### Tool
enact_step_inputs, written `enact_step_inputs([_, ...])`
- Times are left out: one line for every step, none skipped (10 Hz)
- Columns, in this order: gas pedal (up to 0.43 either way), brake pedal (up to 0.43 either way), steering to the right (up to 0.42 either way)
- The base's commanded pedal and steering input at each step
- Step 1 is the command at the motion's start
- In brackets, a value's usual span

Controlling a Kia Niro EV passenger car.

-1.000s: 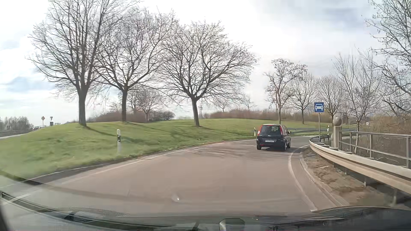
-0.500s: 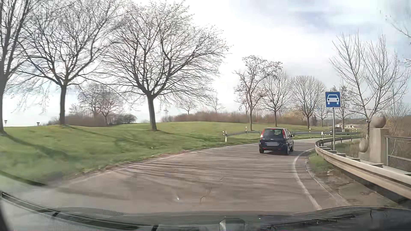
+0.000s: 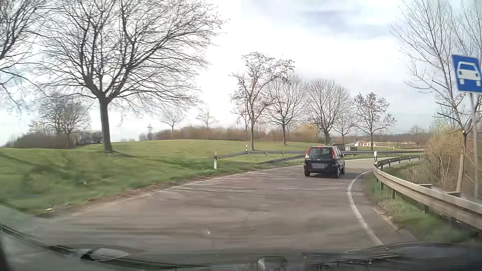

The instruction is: Follow the waypoints while adhering to traffic rules and regulations

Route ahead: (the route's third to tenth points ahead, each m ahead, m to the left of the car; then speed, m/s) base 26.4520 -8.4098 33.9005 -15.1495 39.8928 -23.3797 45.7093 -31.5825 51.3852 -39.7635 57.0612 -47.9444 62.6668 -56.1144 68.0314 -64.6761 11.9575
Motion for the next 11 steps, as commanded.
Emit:
enact_step_inputs([0.059,0.0,0.116])
enact_step_inputs([0.059,0.0,0.118])
enact_step_inputs([0.059,0.0,0.118])
enact_step_inputs([0.059,0.0,0.118])
enact_step_inputs([0.059,0.0,0.118])
enact_step_inputs([0.059,0.0,0.118])
enact_step_inputs([0.059,0.0,0.119])
enact_step_inputs([0.059,0.0,0.119])
enact_step_inputs([0.059,0.0,0.119])
enact_step_inputs([0.059,0.0,0.119])
enact_step_inputs([0.059,0.0,0.119])
